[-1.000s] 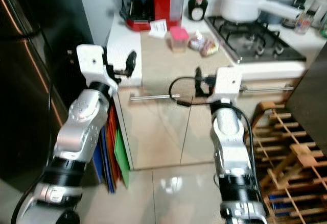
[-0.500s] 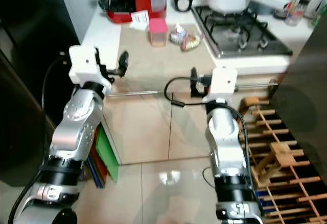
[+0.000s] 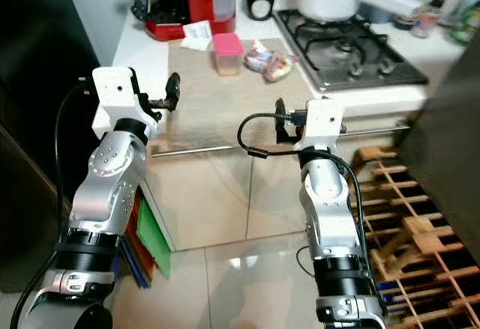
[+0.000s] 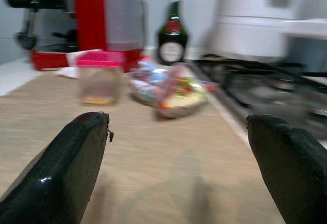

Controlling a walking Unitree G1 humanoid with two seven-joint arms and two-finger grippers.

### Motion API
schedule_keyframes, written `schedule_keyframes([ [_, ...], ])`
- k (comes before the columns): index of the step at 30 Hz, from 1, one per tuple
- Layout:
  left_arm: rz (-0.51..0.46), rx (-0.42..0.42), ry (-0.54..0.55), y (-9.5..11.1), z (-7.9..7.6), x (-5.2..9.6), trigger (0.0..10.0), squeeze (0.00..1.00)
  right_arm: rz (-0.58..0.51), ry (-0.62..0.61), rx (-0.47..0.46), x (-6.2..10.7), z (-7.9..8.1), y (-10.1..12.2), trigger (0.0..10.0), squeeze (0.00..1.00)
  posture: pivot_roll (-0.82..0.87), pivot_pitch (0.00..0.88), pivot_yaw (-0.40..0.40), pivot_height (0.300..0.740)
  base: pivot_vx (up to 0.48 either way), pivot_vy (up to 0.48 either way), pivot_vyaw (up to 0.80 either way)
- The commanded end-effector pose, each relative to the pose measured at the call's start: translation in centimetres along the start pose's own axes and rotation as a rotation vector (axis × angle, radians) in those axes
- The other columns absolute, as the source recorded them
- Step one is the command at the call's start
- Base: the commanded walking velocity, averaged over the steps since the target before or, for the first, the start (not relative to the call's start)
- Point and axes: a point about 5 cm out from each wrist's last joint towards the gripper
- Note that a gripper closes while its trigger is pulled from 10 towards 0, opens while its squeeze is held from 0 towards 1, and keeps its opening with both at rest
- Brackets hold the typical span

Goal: Restocking fridge

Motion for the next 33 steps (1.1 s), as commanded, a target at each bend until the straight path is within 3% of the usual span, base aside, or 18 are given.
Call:
schedule_keyframes([
  [1,-0.026,0.021,-0.01,0.6,-0.6,-0.1,10.0,0.0,-0.003,-0.017,0.008,0.0,-0.7,0.3,10.0,0.0,-0.05,0.0,0.033,0.74,0.454,0.0,0.0],
  [7,-0.029,0.032,-0.001,0.7,-0.4,0.0,10.0,0.0,-0.008,-0.015,0.005,0.0,-0.6,0.3,10.0,0.0,-0.05,0.0,0.033,0.74,0.415,0.204,0.0],
  [16,-0.034,0.028,0.0,0.8,-0.4,0.1,10.0,0.0,-0.102,0.013,0.007,-0.6,0.3,2.9,10.0,0.0,-0.05,0.0,0.036,0.74,0.398,0.266,0.0],
  [19,-0.043,0.016,-0.003,1.0,-0.5,0.1,10.0,0.0,-0.11,0.018,-0.021,-1.2,0.6,3.6,10.0,0.0,-0.05,0.0,0.037,0.74,0.379,0.296,0.0],
  [25,-0.035,-0.031,-0.04,1.0,-1.3,0.3,10.0,0.0,-0.128,0.009,-0.019,-4.1,0.4,6.1,10.0,0.0,-0.04,0.0,0.039,0.74,0.0,0.0,0.0],
  [33,-0.017,-0.046,-0.05,1.0,-1.2,1.1,10.0,0.0,-0.079,-0.019,0.0,-5.9,-0.2,6.4,10.0,0.0,0.0,0.0,0.031,0.74,0.0,0.0,0.0],
])
Point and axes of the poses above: a point about 5 cm out from each wrist's last joint towards the gripper, its own x axis pointing back from the gripper into the wrist, its own y axis along the axis of the wrist's last joint, z = x × y, and after that the axes turned 15 degrees about -x, right-handed
